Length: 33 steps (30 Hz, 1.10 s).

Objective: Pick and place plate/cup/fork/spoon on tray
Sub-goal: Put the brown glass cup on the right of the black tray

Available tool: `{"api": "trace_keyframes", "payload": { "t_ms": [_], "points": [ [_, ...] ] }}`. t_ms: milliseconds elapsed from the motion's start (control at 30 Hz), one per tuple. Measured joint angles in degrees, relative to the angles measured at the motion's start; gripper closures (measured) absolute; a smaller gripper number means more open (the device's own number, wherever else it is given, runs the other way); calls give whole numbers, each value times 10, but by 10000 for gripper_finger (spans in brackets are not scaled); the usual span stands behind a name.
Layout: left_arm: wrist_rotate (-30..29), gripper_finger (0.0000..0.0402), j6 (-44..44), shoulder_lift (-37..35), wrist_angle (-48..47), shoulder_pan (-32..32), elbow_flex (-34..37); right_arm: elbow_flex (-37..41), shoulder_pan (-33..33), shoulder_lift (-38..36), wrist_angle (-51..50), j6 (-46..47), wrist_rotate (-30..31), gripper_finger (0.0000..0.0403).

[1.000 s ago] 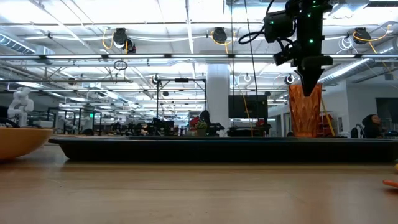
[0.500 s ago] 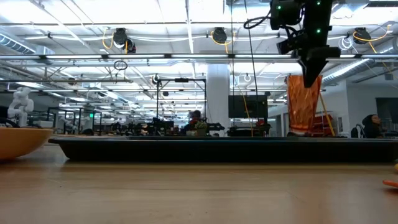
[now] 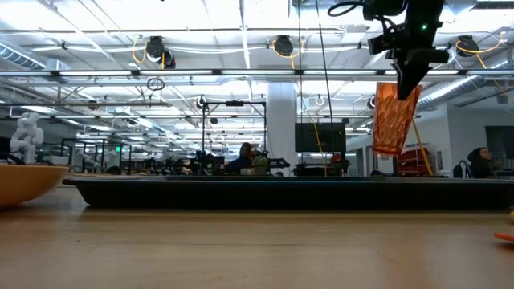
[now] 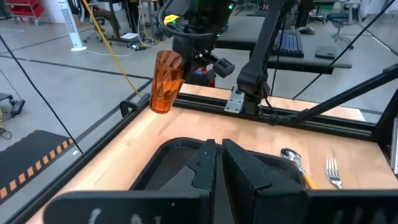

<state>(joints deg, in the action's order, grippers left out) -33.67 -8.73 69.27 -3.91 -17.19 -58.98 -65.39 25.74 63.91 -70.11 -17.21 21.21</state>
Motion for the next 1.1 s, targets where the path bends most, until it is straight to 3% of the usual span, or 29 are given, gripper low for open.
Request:
{"api": "trace_keyframes", "payload": {
  "t_ms": [667,1100],
  "points": [
    [0,371,0,0,11,2,0,0,-2,-4,0,-4,-2,399],
    [0,371,9,0,11,2,0,-46,-74,-3,15,-11,0,399]
  ]
}}
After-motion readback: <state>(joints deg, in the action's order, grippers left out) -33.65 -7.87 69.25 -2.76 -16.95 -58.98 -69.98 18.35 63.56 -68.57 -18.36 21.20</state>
